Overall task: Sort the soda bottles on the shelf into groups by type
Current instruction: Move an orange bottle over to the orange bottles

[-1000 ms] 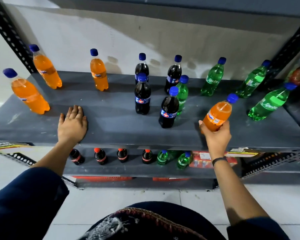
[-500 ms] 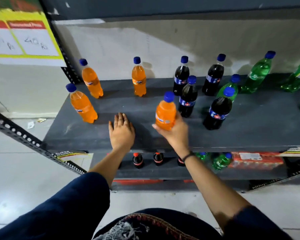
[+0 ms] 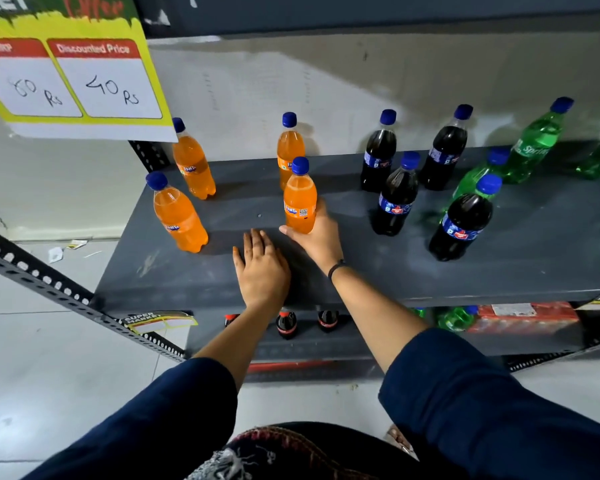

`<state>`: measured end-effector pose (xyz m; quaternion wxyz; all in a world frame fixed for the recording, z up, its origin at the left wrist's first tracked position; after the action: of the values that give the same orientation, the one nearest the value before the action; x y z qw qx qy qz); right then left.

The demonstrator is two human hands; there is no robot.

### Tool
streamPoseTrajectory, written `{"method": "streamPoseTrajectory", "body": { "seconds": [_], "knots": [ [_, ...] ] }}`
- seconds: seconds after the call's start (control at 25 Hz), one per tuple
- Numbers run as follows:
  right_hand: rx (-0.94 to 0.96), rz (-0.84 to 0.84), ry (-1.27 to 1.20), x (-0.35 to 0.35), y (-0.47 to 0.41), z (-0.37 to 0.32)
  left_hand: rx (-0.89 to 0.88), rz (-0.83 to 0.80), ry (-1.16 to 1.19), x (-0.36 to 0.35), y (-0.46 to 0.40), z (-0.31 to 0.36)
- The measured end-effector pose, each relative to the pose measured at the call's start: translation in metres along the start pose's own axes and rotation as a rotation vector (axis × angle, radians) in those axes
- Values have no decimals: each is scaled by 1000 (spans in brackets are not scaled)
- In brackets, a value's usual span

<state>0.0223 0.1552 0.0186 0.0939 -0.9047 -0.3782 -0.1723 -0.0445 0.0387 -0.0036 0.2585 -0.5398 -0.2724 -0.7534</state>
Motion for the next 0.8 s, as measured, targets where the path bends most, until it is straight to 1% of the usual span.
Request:
{"method": "streamPoseTrajectory", "body": {
  "seconds": [0.12,0.24,0.32,0.36,0.48,0.52,0.56,0.6,0.68,0.72,0.76,0.8],
  "knots": [
    [30,12,-22,9,23,4,-38,16,34,4,4,1],
    [6,79,-174,31,62,15,-99,33,183,11,14,1],
    [41,199,-184,59,97,24,-179,51,260,15,28,10],
    [51,281,-159,79,117,31,-257,56,259,13,40,23],
    [84,506,-163,134,164,44,-540,48,155,-5,80,76],
    [94,575,-178,155,173,46,-586,39,144,-10,84,94],
    [101,635,-197,176,177,50,-592,34,148,-12,80,113],
    [104,681,-204,198,178,53,-554,16,161,-12,69,129],
    [101,741,-182,241,173,60,-402,-9,204,-9,38,156],
    [87,726,-176,253,165,65,-311,-22,218,-8,22,157],
    [58,674,-178,264,154,72,-230,-40,214,-9,8,159],
    [10,585,-175,276,140,79,-168,-60,190,-14,-1,164]
  ]
}}
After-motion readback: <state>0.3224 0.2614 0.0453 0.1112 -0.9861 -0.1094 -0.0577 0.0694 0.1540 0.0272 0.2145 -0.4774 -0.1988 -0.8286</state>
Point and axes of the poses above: each hand's wrist, its own y-axis away from the middle knuckle, its own x-axis out of the back of the hand, z = x × y, the point moved 5 cm from there along -y, towards the middle knuckle, and after that the axes turned 14 degrees about -z, right-handed, at the moved point
